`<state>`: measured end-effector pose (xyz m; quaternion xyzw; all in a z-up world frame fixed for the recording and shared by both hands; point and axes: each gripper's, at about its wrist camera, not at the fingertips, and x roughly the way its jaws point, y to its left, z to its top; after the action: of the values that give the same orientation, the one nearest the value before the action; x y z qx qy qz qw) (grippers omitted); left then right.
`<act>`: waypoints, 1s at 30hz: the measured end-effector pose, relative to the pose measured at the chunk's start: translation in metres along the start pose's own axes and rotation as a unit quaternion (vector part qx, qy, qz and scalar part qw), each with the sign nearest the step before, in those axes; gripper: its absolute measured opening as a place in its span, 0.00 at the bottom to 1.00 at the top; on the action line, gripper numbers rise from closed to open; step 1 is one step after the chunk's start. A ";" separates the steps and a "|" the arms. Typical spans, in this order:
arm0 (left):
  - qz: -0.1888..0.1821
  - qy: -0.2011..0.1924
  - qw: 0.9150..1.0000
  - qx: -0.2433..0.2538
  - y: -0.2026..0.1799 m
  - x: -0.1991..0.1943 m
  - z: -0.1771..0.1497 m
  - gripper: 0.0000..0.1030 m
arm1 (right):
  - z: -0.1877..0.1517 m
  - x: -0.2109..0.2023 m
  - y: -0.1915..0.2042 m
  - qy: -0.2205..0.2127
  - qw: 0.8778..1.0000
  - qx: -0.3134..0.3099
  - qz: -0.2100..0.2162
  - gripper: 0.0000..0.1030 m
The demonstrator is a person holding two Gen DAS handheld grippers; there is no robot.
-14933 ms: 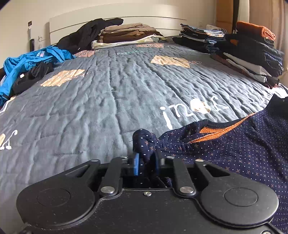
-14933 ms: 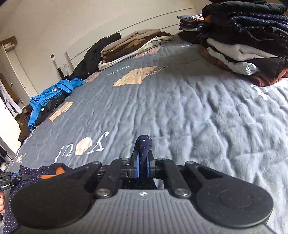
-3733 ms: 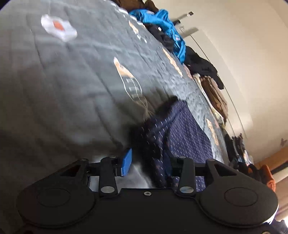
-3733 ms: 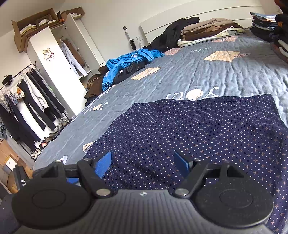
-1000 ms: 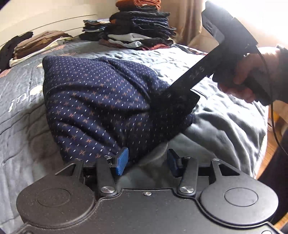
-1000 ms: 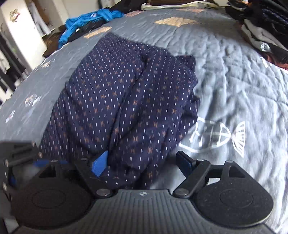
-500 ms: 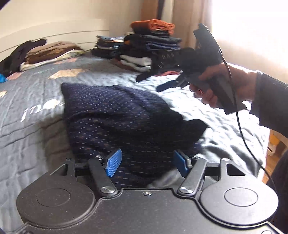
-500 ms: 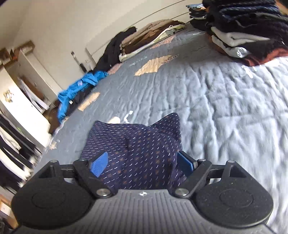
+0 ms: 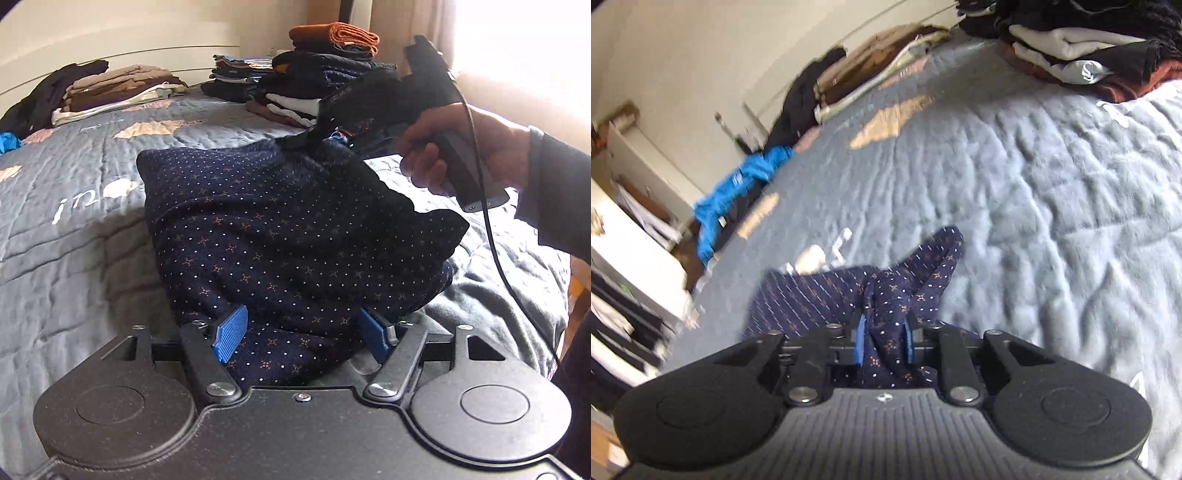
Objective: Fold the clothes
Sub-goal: 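Press the folded shirt bundle with the left gripper while the right gripper tucks its edge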
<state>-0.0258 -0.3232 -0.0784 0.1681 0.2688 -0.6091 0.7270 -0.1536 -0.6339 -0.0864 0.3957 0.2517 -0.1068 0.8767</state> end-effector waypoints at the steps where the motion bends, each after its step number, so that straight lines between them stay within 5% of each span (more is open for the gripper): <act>1: 0.000 -0.004 1.000 -0.003 0.000 -0.002 0.001 0.64 | 0.002 -0.002 -0.002 -0.011 1.000 0.011 0.003 0.16; 7: 0.001 0.003 1.000 -0.003 0.002 0.000 0.001 0.64 | 0.004 0.004 -0.030 -0.040 0.997 0.038 -0.048 0.14; 12: -0.015 -0.022 0.999 -0.019 0.009 -0.015 0.012 0.65 | 0.004 -0.003 -0.039 -0.028 0.997 0.049 -0.049 0.32; 17: -0.062 -0.069 0.992 -0.088 0.025 -0.016 0.024 0.67 | 0.012 -0.053 -0.017 -0.061 0.997 0.043 0.006 0.49; 23: -0.097 -0.049 0.980 -0.164 0.044 0.011 0.023 0.67 | -0.040 -0.064 0.050 0.036 0.994 -0.081 0.059 0.55; 28: -0.115 -0.019 0.967 -0.228 0.075 0.033 0.008 0.57 | -0.092 -0.067 0.059 0.092 0.988 -0.117 0.041 0.55; 30: -0.139 -0.013 0.950 -0.278 0.091 0.033 0.007 0.51 | -0.105 -0.068 0.047 0.101 0.987 -0.122 0.026 0.55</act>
<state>0.0682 -0.3353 -0.0999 -0.0881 0.4385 -0.6070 0.6569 -0.2303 -0.5245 -0.0796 0.3007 0.3399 -0.0117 0.8910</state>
